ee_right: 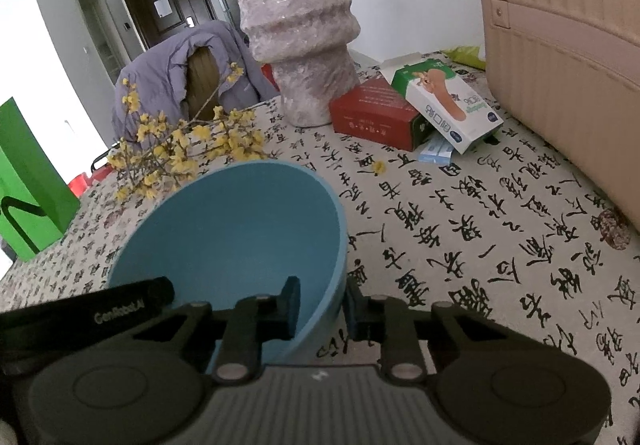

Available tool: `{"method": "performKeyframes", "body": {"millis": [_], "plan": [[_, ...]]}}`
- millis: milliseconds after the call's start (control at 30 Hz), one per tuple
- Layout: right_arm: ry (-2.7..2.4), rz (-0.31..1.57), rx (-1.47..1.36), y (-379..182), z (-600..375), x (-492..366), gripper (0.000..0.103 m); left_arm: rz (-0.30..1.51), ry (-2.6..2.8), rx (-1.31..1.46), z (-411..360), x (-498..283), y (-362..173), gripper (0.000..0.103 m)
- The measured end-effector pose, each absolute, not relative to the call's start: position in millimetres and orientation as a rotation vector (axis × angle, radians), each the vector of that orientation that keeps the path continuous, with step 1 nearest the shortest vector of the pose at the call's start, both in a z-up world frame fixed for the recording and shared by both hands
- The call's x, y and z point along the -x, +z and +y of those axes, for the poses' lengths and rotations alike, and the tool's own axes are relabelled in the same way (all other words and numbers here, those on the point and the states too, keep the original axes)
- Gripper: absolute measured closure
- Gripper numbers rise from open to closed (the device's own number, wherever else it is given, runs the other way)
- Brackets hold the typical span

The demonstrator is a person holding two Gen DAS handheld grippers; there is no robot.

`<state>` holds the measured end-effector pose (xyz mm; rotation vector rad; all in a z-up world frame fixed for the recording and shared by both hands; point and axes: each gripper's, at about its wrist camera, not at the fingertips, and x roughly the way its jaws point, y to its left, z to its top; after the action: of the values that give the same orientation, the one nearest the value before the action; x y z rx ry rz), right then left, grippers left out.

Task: Organize plates and bowls
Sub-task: 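Close both grippers on the blue bowl rim, then lift the gripped blue bowl up off the table with both grippers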

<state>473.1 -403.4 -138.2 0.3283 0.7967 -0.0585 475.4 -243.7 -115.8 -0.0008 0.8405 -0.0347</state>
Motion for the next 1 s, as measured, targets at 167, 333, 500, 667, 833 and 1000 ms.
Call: {"method": "performKeyframes", "body": {"millis": [167,333,500,667,833,1000], "plan": [[-0.068,0.803,-0.32,-138.5,-403.2,-474.3,0.088,0.827,-0.052,-0.029,-250.2,-470.8,-115.1,0.089],[-0.077,0.805,-0.328,-139.0,-405.0,-473.4,0.091,0.816,-0.05,-0.038,-252.1,-467.3,-114.7,0.089],[-0.075,0.811,-0.328,-140.3,-403.3,-472.9,0.092,0.801,-0.05,-0.042,-252.1,-464.4,-111.4,0.089],[-0.074,0.802,-0.334,-138.1,-403.9,-471.4,0.092,0.786,-0.056,-0.048,-252.3,-460.9,-107.8,0.089],[-0.075,0.78,-0.339,-132.8,-405.7,-467.2,0.092,0.773,-0.063,-0.059,-253.7,-457.4,-104.8,0.089],[-0.06,0.763,-0.338,-127.5,-404.1,-462.7,0.092,0.762,-0.063,-0.058,-249.7,-450.7,-98.4,0.089]]}}
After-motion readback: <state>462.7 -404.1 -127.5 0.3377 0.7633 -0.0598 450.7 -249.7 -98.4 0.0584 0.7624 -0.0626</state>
